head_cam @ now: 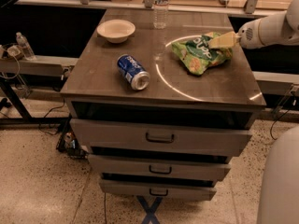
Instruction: Pick green rice chip bag
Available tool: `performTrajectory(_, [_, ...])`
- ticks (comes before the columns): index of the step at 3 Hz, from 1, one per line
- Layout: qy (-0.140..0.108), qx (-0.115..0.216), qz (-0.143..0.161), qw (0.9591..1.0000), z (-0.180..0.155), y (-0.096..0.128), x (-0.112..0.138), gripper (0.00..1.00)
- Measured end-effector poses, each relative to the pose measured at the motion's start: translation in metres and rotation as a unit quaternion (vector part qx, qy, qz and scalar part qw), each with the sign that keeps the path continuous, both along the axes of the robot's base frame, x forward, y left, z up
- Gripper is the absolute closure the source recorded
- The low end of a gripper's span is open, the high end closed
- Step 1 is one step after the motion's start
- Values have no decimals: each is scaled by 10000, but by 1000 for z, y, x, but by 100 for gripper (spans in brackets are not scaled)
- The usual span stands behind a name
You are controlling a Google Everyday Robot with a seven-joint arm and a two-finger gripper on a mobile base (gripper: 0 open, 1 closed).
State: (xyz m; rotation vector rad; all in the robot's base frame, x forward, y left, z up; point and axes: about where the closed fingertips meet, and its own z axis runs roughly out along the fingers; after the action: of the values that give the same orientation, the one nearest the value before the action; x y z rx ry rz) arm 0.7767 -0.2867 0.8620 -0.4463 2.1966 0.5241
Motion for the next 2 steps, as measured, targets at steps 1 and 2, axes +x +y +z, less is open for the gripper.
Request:
performTrajectory(1, [-40, 47, -54, 10000, 11, -4, -6, 100])
performTrajectory(2, [-230, 201, -99, 9995, 50, -3, -25, 100])
